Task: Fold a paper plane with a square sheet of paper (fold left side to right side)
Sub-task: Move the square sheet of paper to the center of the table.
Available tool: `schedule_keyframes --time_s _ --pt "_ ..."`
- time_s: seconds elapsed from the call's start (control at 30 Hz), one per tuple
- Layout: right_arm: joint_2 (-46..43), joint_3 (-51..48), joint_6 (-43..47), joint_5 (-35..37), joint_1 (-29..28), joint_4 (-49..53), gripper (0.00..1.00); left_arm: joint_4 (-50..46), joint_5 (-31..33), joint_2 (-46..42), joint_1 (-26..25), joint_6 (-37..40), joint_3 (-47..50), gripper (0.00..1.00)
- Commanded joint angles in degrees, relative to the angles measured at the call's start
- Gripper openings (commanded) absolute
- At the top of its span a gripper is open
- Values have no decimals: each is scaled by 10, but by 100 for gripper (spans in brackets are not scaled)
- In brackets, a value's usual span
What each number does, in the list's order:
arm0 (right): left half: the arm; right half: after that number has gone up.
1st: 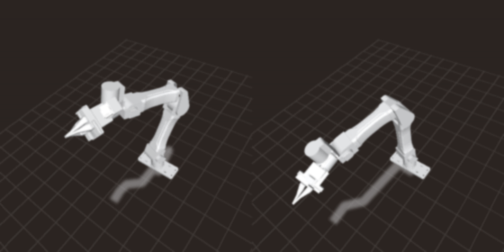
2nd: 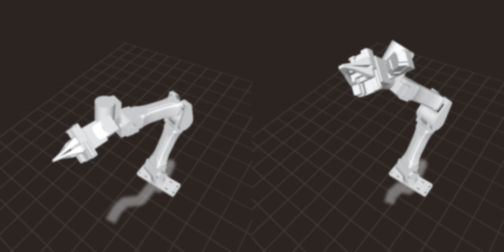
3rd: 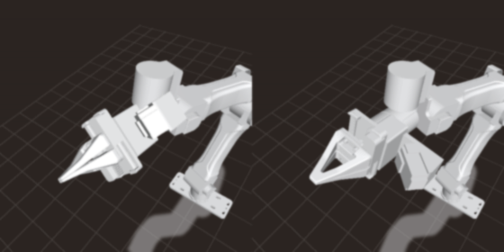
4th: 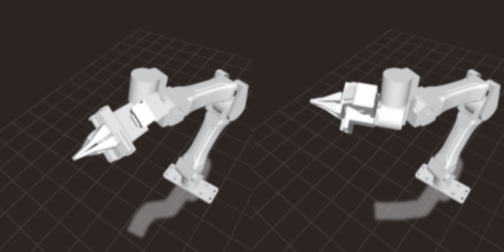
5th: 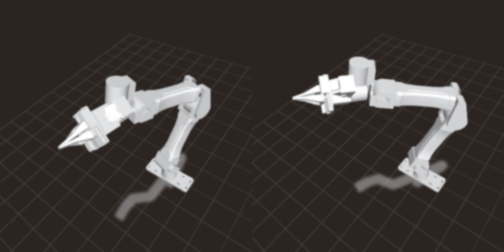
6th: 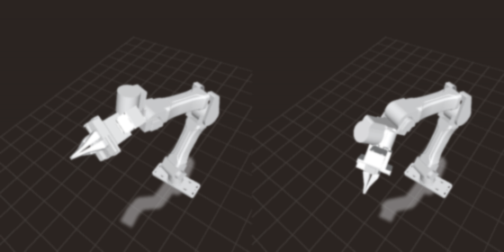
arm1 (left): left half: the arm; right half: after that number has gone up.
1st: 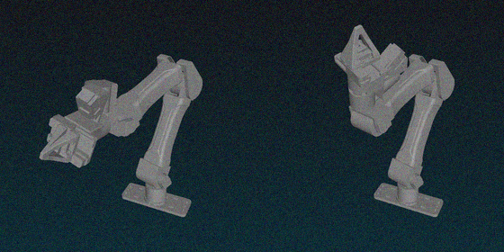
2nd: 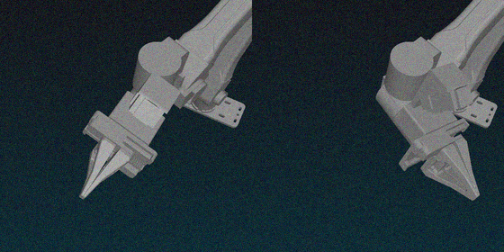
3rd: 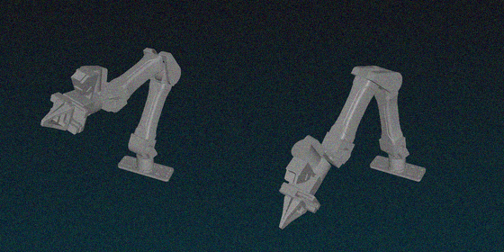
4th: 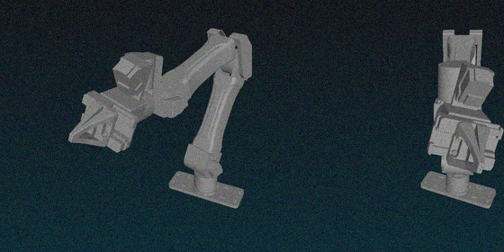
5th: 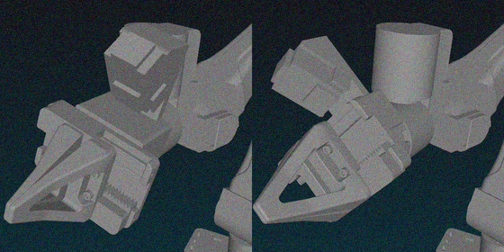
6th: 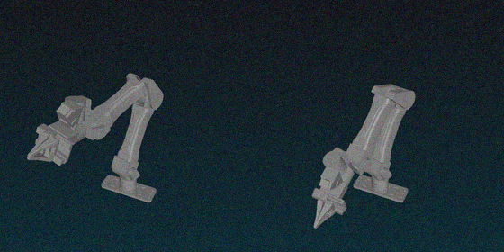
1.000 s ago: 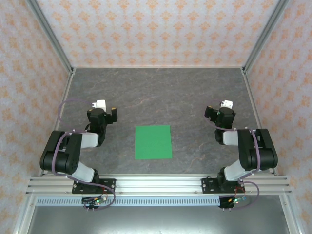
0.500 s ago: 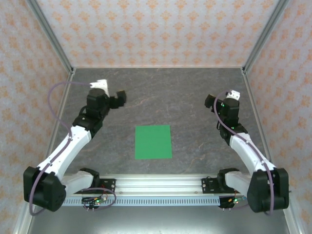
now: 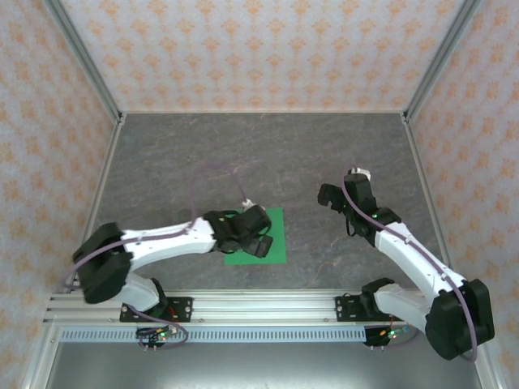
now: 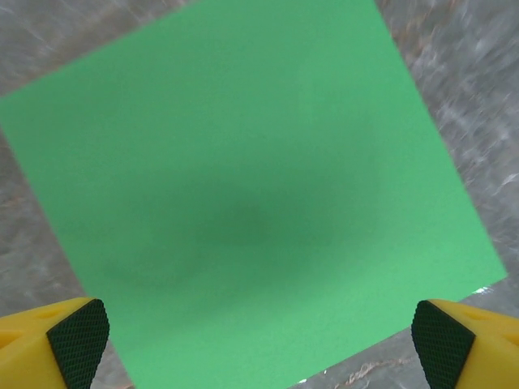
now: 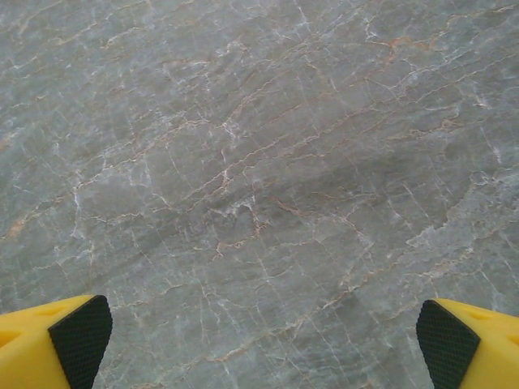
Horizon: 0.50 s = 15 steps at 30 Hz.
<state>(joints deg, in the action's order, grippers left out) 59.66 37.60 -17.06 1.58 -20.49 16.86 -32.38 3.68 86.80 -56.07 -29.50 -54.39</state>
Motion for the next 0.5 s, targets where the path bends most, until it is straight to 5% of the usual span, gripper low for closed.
schedule_keyframes --time_s 0.0,0.47 --pt "-19 25 -8 19 -6 40 100 -46 50 54 -7 -31 -53 99" --pt "-36 31 20 29 -7 55 100 -30 -31 173 23 -47 -114 99"
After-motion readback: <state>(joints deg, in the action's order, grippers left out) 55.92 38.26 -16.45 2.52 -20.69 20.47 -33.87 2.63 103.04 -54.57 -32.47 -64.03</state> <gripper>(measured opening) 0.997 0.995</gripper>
